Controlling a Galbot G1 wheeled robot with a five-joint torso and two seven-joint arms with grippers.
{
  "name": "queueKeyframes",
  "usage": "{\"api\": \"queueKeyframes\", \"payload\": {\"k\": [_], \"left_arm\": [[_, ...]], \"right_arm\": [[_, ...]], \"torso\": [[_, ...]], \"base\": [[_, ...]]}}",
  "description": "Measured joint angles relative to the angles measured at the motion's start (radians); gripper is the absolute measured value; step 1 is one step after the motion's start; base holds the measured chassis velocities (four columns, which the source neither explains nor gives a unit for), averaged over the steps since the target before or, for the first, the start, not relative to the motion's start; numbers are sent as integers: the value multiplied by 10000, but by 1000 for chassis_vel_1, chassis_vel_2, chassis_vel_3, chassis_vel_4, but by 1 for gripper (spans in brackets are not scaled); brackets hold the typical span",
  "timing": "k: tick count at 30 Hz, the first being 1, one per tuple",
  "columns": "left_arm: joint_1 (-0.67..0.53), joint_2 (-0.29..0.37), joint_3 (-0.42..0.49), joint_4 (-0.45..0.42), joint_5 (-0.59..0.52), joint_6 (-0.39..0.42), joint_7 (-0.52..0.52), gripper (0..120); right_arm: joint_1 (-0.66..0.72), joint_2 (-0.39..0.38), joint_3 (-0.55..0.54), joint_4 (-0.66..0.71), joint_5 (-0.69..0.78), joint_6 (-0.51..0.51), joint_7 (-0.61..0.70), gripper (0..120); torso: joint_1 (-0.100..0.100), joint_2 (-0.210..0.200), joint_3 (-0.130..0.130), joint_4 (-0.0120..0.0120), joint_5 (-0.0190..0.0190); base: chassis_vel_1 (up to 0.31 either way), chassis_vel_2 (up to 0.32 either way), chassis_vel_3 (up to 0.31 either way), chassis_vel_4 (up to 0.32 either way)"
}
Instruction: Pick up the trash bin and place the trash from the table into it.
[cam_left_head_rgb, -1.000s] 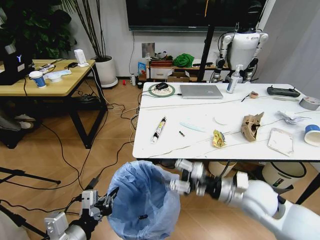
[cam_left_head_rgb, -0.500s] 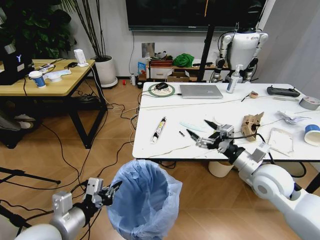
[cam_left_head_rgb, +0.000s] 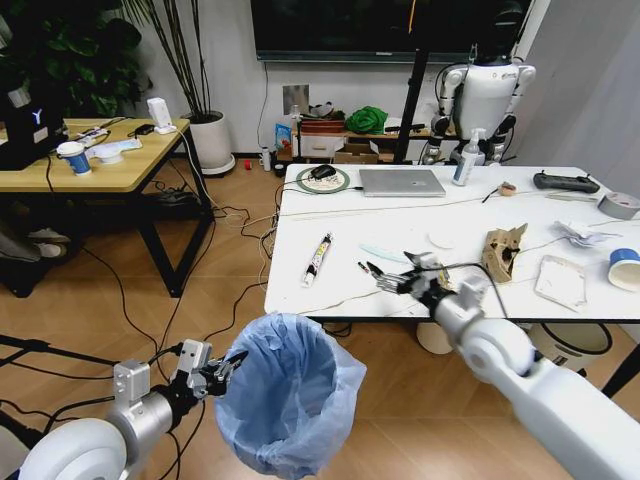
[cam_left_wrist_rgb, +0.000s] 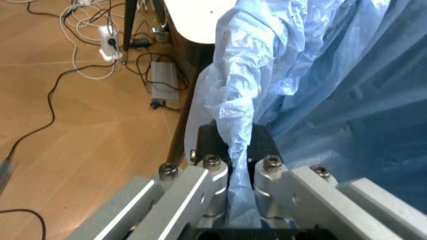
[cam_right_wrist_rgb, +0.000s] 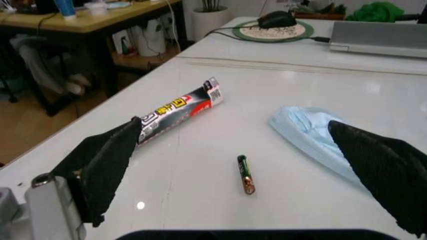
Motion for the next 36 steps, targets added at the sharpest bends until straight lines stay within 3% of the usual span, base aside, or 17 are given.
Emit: {"api": "queueKeyframes", "payload": {"k": [3,8,24,36], "left_arm": [[55,-86,-31,-25,52,4,0,0],[83,-168,-101,-58,58,3,-47,0],[145,-419,-70,-95,159,16,-69,0],[19,-456,-42,-30,132,17,-68,0]], "right_arm": [[717,308,-455,-565,-84,-679,75,100],[1012,533,-771,-1162,-129,-916,-84,100],[1466,946,-1306,-2404,-271,-979,-450,98],[1574,933,-1449,-2535,-360,-985,-472,54]], "torso": [[-1,0,0,-3,-1],[-1,0,0,-4,0],[-1,0,-1,-4,2],[-2,0,-1,-6,2]], "base": [[0,0,0,0],[0,0,0,0],[0,0,0,0],[0,0,0,0]]}}
